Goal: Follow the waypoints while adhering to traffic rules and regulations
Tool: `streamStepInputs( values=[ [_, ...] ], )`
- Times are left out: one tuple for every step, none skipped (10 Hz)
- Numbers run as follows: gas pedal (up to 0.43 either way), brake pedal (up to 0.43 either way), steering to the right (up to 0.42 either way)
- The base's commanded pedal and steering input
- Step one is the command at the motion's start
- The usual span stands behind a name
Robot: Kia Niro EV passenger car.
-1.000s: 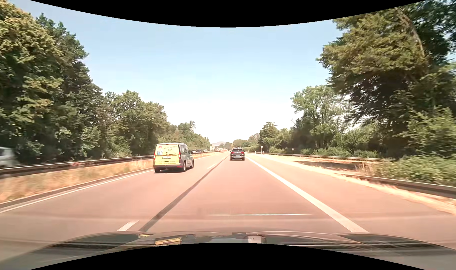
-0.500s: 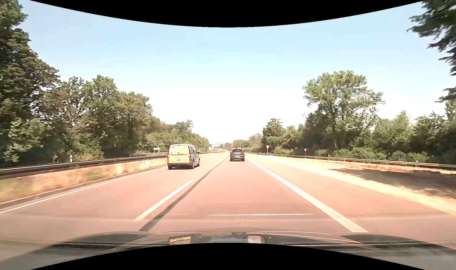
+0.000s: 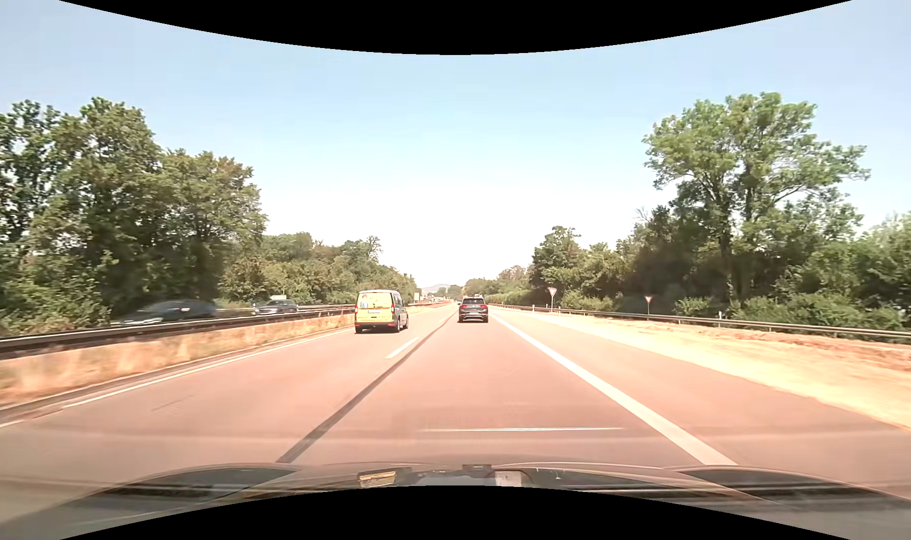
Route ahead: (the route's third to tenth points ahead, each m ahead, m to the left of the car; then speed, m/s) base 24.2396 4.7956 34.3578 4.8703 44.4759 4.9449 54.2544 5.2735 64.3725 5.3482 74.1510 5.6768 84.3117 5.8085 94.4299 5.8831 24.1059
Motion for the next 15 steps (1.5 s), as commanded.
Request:
streamStepInputs(
  values=[
    [0.087,0.000,0.001],
    [0.087,0.000,0.001],
    [0.087,0.000,0.001],
    [0.087,0.000,0.001],
    [0.087,0.000,0.001],
    [0.087,0.000,0.000],
    [0.087,0.000,0.000],
    [0.087,0.000,0.000],
    [0.087,0.000,0.000],
    [0.087,0.000,0.000],
    [0.087,0.000,0.000],
    [0.087,0.000,0.000],
    [0.087,0.000,0.000],
    [0.087,0.000,0.000],
    [0.087,0.000,-0.001]
  ],
)
